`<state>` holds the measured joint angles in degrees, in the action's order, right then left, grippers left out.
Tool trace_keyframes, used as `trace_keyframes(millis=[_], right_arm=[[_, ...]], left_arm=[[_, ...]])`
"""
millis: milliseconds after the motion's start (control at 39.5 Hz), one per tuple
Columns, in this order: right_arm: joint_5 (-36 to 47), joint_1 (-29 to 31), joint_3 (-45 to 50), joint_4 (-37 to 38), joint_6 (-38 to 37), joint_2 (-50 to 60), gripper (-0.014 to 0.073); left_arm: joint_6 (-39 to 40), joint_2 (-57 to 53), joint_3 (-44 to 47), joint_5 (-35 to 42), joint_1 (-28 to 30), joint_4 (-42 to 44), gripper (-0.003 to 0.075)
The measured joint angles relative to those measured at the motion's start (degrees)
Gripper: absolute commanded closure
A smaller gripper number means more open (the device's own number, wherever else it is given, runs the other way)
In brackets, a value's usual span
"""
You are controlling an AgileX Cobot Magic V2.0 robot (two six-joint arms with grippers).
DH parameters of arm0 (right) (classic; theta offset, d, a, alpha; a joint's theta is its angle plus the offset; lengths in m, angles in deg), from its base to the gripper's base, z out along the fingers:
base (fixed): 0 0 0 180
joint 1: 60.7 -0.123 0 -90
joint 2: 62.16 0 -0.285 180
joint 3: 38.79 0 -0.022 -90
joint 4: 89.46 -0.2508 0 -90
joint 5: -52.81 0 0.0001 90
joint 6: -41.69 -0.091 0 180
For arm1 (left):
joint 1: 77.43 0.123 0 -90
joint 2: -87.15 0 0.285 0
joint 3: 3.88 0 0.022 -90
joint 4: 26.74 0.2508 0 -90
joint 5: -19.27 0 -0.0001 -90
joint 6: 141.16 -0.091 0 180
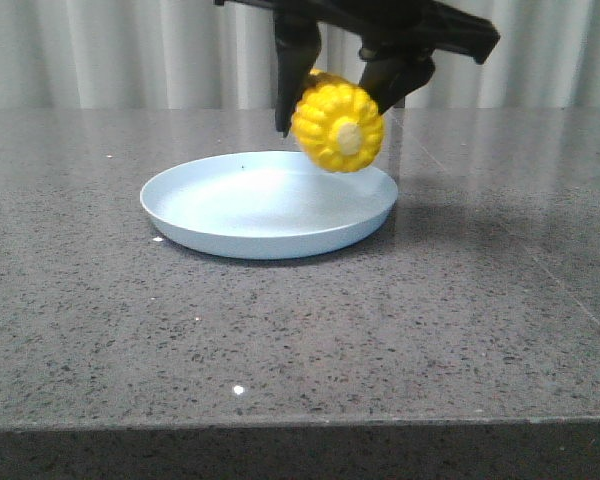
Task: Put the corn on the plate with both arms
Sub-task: 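Carry the corn over the plate and lower it onto the plate, then open the right gripper and raise it away from the corn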
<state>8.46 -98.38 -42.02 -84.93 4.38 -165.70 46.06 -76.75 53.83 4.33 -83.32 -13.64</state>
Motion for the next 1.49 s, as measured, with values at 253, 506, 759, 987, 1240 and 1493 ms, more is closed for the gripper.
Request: trace_keyframes(millis=[253, 506, 759, 987, 1240, 1493], right_arm=[[1.78, -0.21, 0.0, 0.37, -3.97, -3.35, 0.0235], [1.88, -0.43, 0.0, -0.66, -4.33, -4.2, 0.0031], [1.46, -0.43, -0.75, -1.64, -4.41, -4.2, 0.0031], [-1.85, 2.41, -5.79, -0.05, -3.04, -1.28, 0.0151], [-6.17, 7.04, -7.08, 0.11, 1.49, 2.96, 0.0591], [-12.64, 13.1, -7.08, -1.2, 8.51, 4.72, 0.0708]], left_arm=[[0.0, 0.0, 0.0, 0.0, 0.0, 0.0, 0.0741], [0.0, 0.0, 0.0, 0.0, 0.0, 0.0, 0.0741], [0.0, 0.0, 0.0, 0.0, 0.0, 0.0, 0.0741], [0.0, 0.0, 0.0, 0.0, 0.0, 0.0, 0.0741], [0.0, 0.0, 0.0, 0.0, 0.0, 0.0, 0.0741], [0.0, 0.0, 0.0, 0.0, 0.0, 0.0, 0.0741]])
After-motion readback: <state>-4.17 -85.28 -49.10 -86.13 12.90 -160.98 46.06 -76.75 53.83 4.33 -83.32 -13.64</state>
